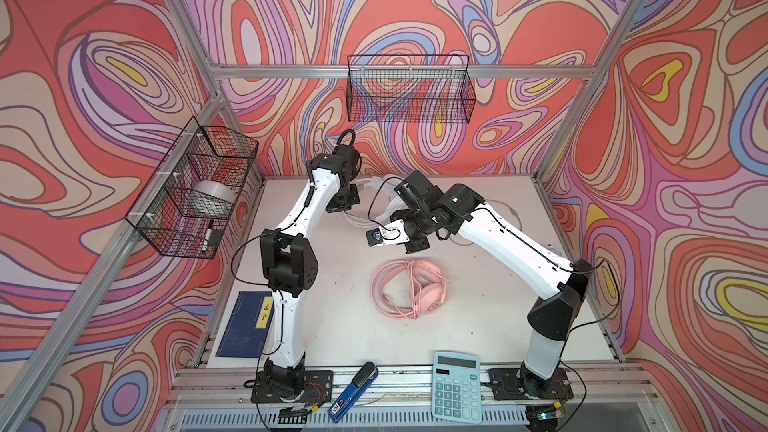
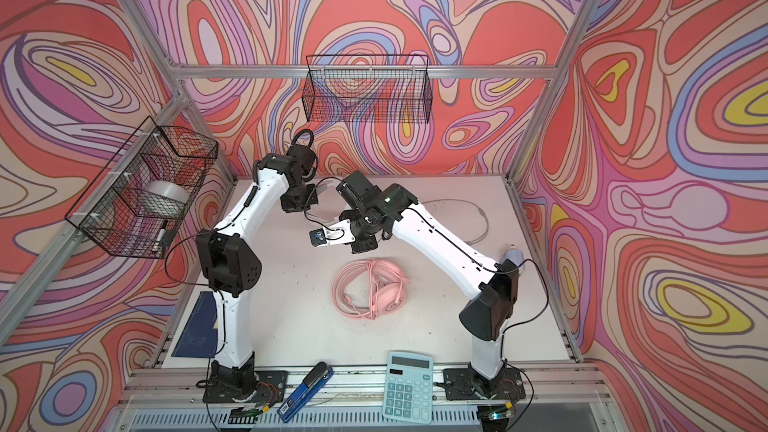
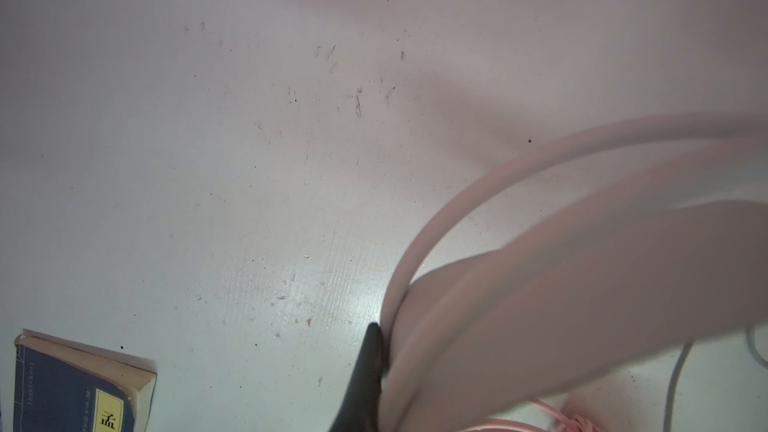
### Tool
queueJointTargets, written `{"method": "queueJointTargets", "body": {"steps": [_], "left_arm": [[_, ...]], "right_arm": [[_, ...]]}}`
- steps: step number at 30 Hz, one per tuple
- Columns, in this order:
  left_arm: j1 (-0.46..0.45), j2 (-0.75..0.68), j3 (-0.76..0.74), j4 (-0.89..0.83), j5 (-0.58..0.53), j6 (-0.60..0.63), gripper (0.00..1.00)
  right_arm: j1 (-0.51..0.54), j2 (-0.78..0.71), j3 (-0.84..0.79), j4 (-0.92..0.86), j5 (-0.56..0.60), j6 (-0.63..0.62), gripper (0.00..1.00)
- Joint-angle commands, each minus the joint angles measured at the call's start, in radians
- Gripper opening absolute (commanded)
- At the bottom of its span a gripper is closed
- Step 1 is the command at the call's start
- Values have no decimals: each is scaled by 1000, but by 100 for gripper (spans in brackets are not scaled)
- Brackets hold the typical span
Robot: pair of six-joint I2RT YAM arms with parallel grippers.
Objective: Wrap the headphones
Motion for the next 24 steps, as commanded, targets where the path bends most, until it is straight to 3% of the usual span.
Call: {"method": "queueJointTargets", "body": {"steps": [1,10,24], "left_arm": [[12,-10,10,99,-54,-54,0],[-37,21,-25,66,-149,109,0],[-50,26,-52,43,-261,208,0]], "right_arm": [[28,-12,37,16,-82,8,0],[26,48,152,39,81,35,0],[8,58,242,-46,171,49,0]]}}
